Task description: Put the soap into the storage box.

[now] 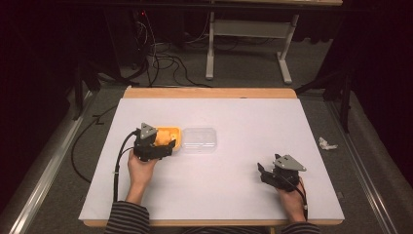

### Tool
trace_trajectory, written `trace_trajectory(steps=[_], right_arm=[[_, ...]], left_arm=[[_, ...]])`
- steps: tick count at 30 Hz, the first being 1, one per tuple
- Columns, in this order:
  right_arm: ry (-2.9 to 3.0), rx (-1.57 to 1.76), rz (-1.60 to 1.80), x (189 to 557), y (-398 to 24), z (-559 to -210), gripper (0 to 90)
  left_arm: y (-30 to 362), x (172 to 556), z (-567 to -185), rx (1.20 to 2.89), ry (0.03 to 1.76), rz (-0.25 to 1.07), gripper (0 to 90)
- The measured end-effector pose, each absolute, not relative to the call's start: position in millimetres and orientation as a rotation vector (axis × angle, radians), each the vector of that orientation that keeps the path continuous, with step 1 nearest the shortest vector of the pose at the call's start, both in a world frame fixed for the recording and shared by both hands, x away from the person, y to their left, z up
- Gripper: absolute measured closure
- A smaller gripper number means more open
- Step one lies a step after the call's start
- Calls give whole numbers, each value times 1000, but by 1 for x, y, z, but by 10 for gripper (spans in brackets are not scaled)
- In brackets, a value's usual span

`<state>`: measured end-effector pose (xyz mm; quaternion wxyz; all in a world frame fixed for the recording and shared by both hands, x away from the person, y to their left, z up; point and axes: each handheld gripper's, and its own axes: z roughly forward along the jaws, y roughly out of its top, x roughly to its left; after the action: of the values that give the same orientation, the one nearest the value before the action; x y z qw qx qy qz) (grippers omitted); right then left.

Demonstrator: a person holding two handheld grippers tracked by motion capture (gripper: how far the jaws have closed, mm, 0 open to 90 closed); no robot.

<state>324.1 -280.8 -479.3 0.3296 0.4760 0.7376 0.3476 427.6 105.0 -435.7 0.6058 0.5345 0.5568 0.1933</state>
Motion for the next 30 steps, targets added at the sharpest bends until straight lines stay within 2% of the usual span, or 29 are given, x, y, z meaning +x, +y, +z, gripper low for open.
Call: trace_trajectory(steps=[30], right_arm=[[1930,1243,909,324,-281,-479,271]], left_arm=[[90,409,-437,1275,1239,423,182]])
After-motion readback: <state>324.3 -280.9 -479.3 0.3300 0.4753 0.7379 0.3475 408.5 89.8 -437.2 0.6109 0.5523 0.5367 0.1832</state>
